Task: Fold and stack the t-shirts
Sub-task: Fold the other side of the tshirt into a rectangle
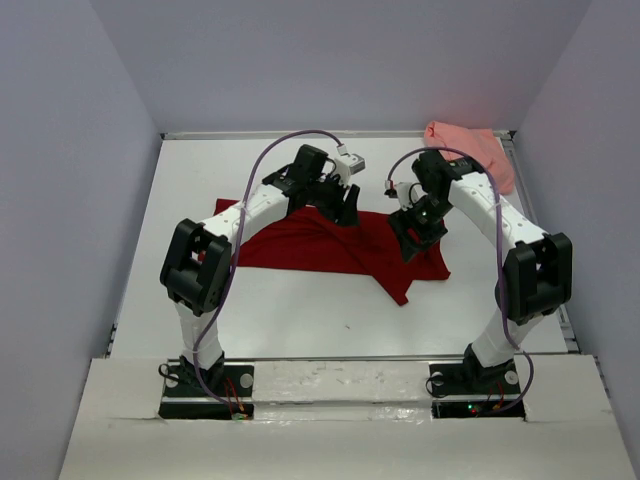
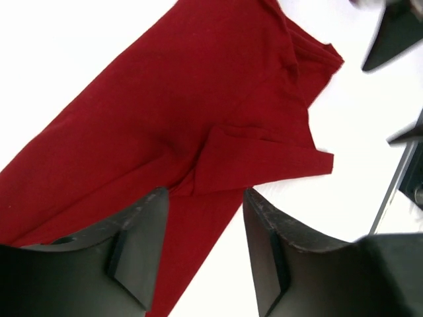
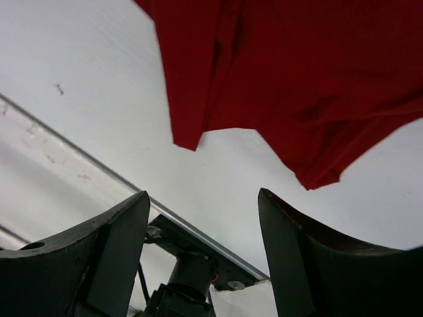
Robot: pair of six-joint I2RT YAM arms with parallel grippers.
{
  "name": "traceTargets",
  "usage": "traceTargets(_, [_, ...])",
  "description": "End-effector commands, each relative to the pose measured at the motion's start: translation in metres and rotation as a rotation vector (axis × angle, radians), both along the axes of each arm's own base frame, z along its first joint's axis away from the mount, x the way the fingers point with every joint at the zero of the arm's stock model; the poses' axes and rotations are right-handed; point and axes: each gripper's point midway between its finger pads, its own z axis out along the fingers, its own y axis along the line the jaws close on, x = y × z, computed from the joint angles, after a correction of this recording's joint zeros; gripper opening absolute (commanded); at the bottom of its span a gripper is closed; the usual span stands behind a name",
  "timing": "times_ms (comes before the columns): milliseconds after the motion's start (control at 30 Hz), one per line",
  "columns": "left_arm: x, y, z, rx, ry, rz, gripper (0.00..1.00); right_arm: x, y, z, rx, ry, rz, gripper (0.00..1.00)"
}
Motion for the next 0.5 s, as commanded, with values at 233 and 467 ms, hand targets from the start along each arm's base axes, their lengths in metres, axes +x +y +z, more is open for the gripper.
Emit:
traceTargets(233, [-0.023, -0.045, 0.002, -0.03, -0.029, -0.142, 0.57, 0.083, -0.05, 0.009, -0.201, -0.25, -0.243, 0.74])
traceTargets(467, [-0.015, -0.052, -0.025, 0.038, -0.049, -0.149, 0.57, 0.096, -0.076, 0.02, -0.254, -0.324, -0.299, 0.76])
